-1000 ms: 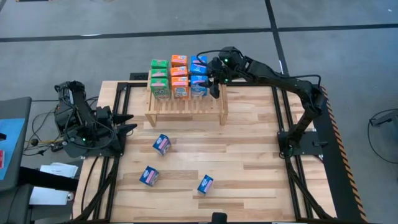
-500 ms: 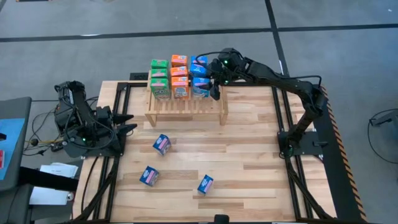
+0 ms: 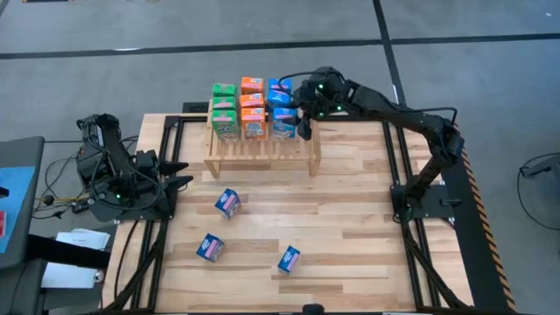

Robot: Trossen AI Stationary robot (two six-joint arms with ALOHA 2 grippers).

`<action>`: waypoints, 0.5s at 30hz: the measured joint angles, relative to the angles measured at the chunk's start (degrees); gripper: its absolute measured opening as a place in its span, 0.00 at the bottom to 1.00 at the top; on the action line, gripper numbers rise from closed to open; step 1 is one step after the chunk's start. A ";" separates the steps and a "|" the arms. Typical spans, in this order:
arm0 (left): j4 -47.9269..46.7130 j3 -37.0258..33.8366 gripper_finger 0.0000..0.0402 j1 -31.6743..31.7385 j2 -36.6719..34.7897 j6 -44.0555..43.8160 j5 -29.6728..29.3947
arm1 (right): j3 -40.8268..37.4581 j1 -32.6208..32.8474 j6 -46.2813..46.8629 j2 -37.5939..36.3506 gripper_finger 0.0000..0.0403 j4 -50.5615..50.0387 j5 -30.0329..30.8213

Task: Stack cereal on shelf
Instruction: Put the light blue cereal box on the shelf aligned with the other light blue cereal boxes

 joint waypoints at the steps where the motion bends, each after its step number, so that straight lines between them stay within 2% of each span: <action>1: 0.00 0.00 0.62 0.00 -0.02 -0.04 0.00 | 0.00 0.06 -0.06 0.00 0.64 -0.02 0.58; 5: 0.00 0.00 0.62 0.00 0.00 -0.48 0.01 | 1.09 0.11 -0.08 0.07 0.71 -1.45 2.22; 9: 0.01 0.00 0.62 0.00 0.00 -0.66 0.62 | 4.35 0.01 -0.09 0.07 0.73 -2.59 2.36; 15: -0.06 0.00 0.62 -0.02 0.00 -0.67 0.61 | 11.45 0.03 -1.27 -0.04 0.73 -12.75 3.35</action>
